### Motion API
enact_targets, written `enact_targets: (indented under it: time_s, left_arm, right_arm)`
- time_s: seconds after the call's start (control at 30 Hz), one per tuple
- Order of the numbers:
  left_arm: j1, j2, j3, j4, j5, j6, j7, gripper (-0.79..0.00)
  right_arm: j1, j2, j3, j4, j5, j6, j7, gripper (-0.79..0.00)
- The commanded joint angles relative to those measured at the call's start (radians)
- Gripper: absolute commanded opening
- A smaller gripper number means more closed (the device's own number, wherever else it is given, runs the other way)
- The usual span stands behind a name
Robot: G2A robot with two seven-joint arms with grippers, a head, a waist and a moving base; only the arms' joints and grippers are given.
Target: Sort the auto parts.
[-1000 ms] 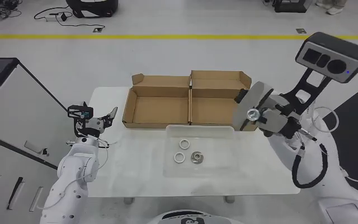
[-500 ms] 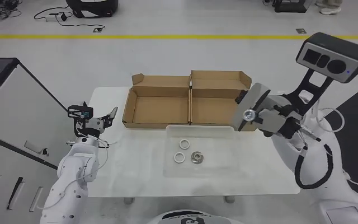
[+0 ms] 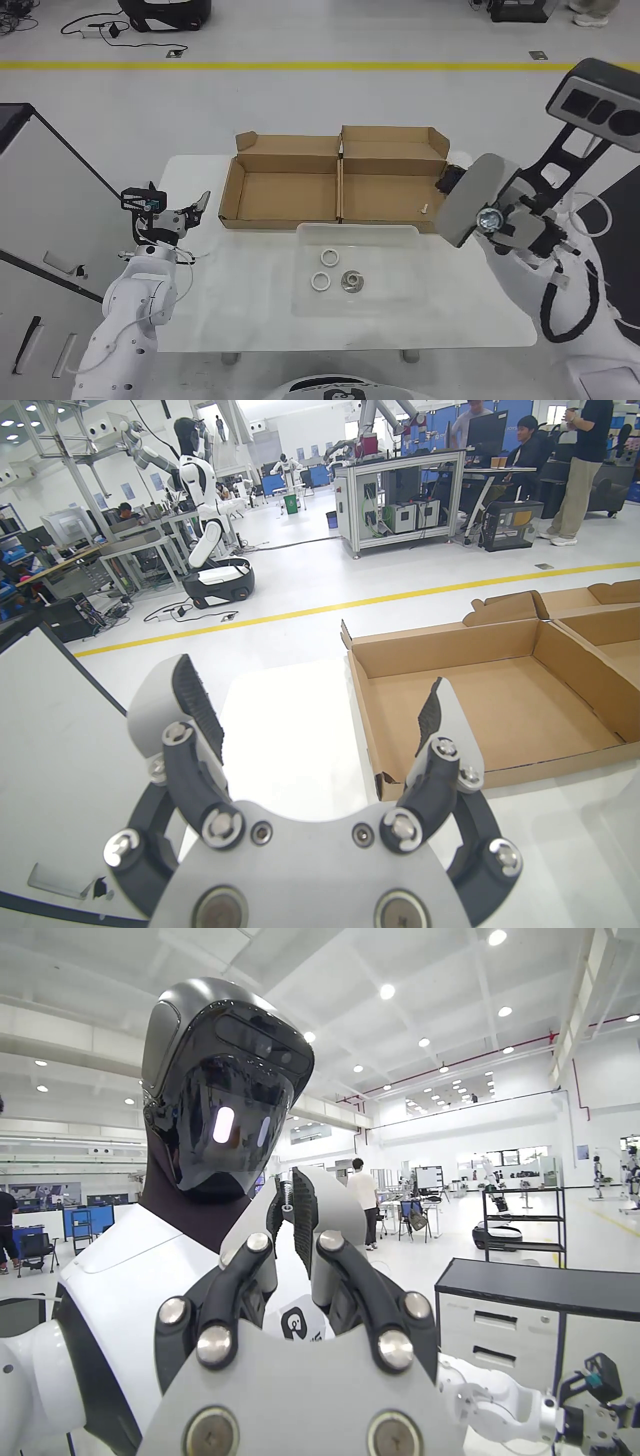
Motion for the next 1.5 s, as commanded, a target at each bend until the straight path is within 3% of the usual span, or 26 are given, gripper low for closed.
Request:
enact_targets:
  time_s: [0.0, 1.23, 1.47]
  left_arm:
    - [0.000, 0.000, 0.000, 0.000, 0.000, 0.000, 0.000, 0.000]
    - [0.000, 0.000, 0.000, 0.000, 0.000, 0.000, 0.000, 0.000]
    - [0.000, 0.000, 0.000, 0.000, 0.000, 0.000, 0.000, 0.000]
  right_arm:
    - [0.000, 0.000, 0.000, 0.000, 0.000, 0.000, 0.000, -0.785]
    - [0.000, 0.000, 0.000, 0.000, 0.000, 0.000, 0.000, -0.785]
    - [-0.095, 0.018, 0.172, 0.026, -0.112, 0.067, 0.029, -0.785]
